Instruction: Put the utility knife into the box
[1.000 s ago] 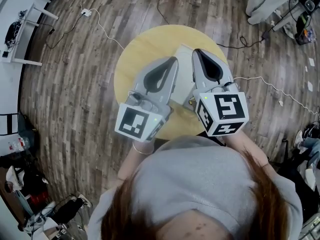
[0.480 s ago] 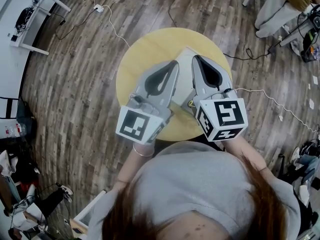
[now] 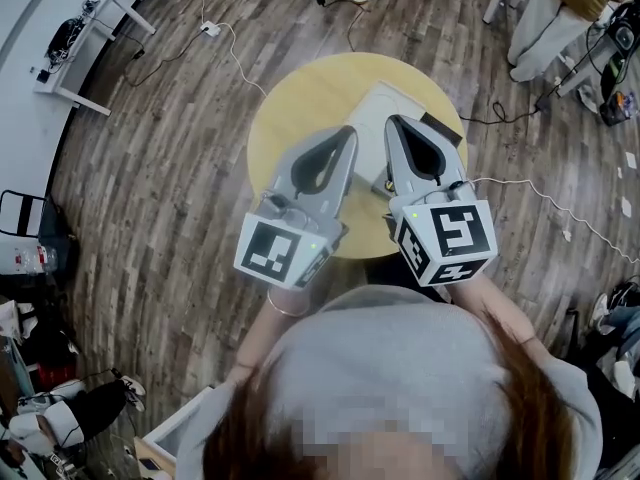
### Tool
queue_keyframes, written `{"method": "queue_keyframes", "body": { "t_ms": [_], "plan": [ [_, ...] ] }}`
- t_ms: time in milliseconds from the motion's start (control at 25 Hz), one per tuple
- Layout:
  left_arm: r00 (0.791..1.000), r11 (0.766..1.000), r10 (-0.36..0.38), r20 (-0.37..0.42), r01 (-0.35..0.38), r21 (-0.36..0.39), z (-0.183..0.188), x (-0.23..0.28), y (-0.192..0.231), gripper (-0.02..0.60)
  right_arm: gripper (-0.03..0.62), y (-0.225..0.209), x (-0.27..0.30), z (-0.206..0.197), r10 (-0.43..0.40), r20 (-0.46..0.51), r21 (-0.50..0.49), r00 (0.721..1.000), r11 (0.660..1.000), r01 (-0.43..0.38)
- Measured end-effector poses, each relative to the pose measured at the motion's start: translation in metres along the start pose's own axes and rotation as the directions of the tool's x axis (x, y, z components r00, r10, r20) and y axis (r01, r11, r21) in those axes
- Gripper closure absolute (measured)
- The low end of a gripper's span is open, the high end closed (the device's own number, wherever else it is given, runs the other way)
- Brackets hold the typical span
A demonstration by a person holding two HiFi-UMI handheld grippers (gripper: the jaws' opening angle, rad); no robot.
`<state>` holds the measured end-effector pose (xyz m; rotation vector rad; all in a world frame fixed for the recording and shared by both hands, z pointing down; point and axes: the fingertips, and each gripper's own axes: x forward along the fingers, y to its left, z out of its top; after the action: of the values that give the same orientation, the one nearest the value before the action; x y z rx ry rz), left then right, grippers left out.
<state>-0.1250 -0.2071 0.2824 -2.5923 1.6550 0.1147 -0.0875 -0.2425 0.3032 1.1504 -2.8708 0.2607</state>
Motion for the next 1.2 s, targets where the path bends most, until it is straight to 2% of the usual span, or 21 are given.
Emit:
{"method": "queue_keyframes", "body": {
  "t_ms": [480, 600, 1200],
  "plan": [
    [1.000, 0.999, -0.022, -0.005, 0.021, -0.023, 0.009, -0.144, -0.088, 0.578, 0.591, 0.109, -0.139, -0.029, 0.002, -0.013, 0.012, 1.000, 1.000, -0.002],
    [0.999, 0.999, -0.035, -0.012, 0.034, -0.030, 0.011, -0.171, -0.107, 0.578, 0.592, 0.128, -0.167, -0.028, -0.015, 0.001, -0.019, 1.000, 1.000, 0.015],
    [0.999, 0.998, -0.051, -0.004, 0.051, -0.022, 0.029, -0.240, -0.178, 0.578, 0.591, 0.147, -0.267, -0.027, -0.061, 0.044, 0.069, 0.997, 0.996, 0.057]
  ]
}}
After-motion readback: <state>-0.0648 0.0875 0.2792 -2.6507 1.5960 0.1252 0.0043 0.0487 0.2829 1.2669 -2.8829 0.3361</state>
